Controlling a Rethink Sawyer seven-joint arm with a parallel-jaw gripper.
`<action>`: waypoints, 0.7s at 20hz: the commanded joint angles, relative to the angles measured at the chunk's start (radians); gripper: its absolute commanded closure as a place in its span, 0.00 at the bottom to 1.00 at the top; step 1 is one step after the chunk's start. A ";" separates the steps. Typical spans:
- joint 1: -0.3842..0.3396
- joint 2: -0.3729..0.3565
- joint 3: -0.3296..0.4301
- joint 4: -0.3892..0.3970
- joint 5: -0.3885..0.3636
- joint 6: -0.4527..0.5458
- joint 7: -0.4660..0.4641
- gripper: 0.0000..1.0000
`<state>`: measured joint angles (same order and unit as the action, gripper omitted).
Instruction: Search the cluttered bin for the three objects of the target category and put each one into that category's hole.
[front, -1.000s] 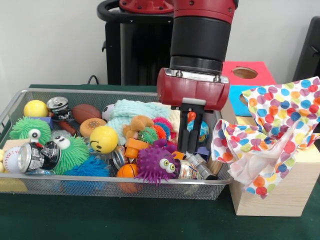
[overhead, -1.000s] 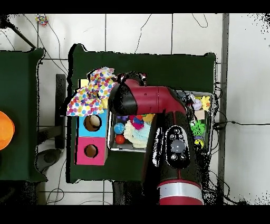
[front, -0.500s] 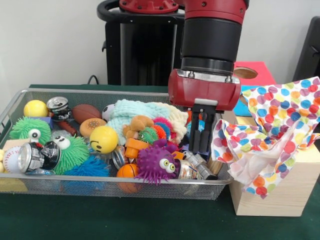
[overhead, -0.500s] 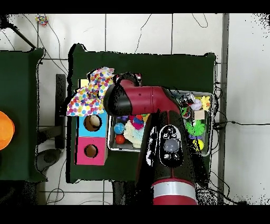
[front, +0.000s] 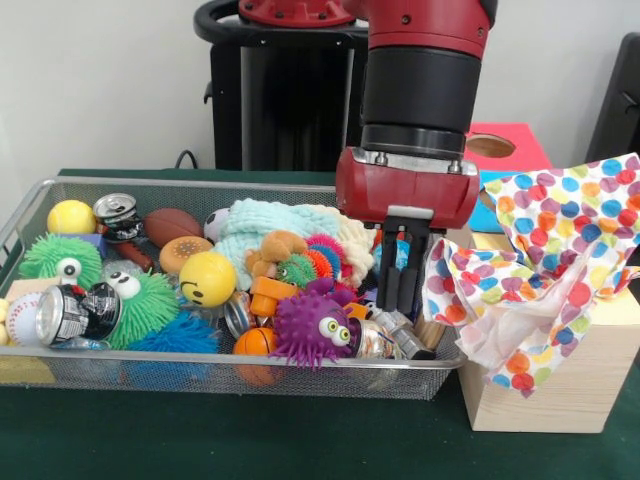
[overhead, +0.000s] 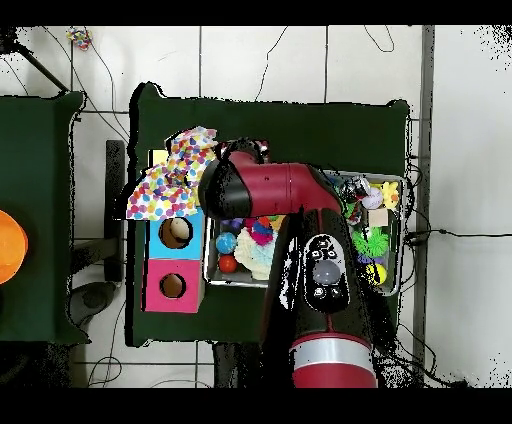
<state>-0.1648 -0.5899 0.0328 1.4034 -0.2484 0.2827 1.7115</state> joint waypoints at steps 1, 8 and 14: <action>-0.054 0.076 0.099 0.058 -0.032 -0.053 0.061 1.00; -0.029 0.050 0.068 0.092 -0.004 0.035 0.086 1.00; -0.020 0.003 0.064 0.160 0.036 0.143 0.096 1.00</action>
<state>-0.1845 -0.5707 0.0432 1.4122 -0.2438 0.2798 1.7115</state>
